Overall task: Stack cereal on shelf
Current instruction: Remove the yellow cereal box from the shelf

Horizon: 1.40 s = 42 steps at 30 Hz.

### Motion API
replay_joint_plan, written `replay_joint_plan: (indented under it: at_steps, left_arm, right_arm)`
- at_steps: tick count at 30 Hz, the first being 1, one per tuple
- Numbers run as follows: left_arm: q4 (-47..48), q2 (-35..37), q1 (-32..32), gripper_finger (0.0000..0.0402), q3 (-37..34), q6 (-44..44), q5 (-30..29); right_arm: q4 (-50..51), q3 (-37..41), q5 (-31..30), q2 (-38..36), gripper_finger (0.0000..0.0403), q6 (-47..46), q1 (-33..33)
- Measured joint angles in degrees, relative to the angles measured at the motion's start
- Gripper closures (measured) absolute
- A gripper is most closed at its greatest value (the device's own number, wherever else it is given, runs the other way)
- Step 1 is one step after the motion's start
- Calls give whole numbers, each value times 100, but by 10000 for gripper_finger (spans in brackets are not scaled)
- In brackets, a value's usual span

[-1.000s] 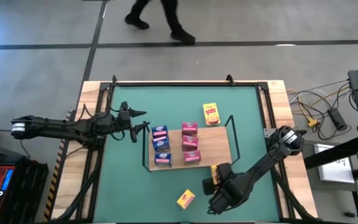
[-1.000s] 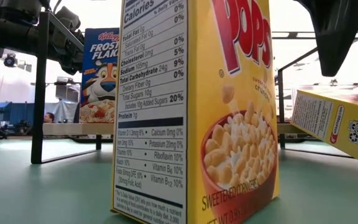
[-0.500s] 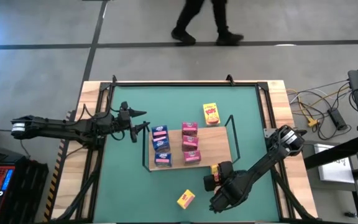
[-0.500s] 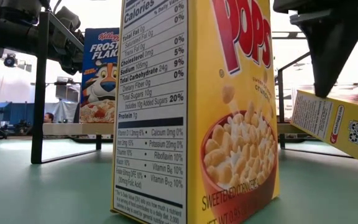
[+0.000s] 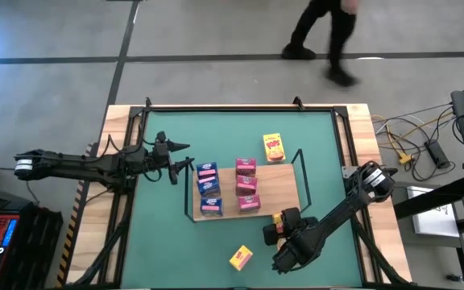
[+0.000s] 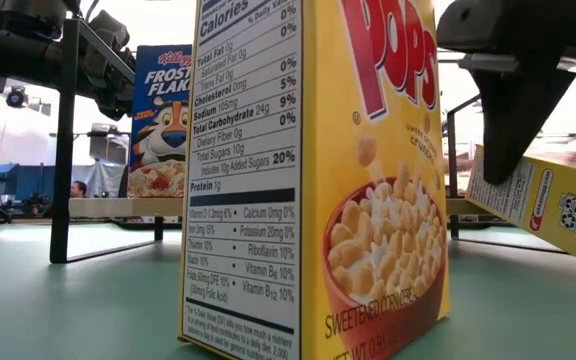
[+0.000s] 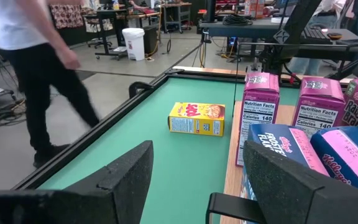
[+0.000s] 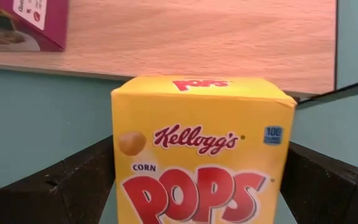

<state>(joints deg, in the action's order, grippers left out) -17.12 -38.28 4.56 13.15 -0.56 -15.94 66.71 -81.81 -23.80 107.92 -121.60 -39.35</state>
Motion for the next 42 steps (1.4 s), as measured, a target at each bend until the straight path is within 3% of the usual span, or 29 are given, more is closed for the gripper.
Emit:
replay_joint_plan:
  at_steps: [14,25,36,42]
  left_arm:
    - [0,0,0,168,0,0,2]
    - [0,1,-1,168,0,0,1]
    - [0,2,0,168,0,0,0]
    - [0,1,0,168,0,0,2]
  right_arm:
    - [-293,227,-36,-2,28,8,0]
    - [-363,224,-53,-2,107,164,0]
    - [-425,151,-50,-2,97,160,-27]
    - [-378,32,-589,-4,106,297,-230]
